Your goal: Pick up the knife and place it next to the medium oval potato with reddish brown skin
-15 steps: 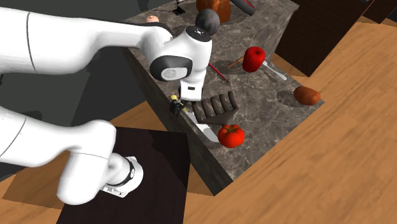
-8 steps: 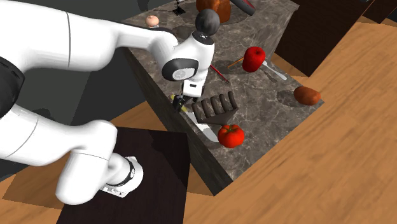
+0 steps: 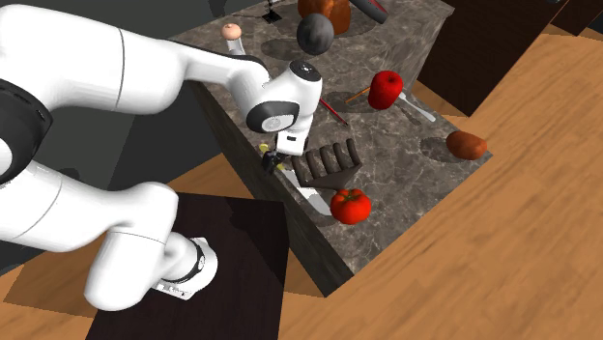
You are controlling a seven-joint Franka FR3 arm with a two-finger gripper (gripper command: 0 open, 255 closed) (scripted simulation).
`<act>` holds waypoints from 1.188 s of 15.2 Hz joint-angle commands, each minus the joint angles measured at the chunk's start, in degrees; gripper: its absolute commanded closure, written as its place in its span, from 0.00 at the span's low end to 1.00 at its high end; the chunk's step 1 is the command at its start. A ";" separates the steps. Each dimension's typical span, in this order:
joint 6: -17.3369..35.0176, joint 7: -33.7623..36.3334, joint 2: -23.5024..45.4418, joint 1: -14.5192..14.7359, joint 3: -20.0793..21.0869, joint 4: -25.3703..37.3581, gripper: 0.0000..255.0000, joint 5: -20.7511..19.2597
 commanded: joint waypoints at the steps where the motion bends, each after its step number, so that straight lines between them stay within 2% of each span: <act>1: 0.09 0.05 0.08 -0.02 0.05 0.00 0.00 -0.03; 4: 0.07 0.04 0.07 -0.02 0.04 0.00 0.00 -0.03; 5: 0.07 0.04 0.07 -0.02 0.04 0.00 1.00 -0.03; 14: 0.08 0.03 0.06 -0.07 0.10 0.00 1.00 0.00; 18: -3.71 -0.73 -2.42 0.47 -1.26 1.54 1.00 0.67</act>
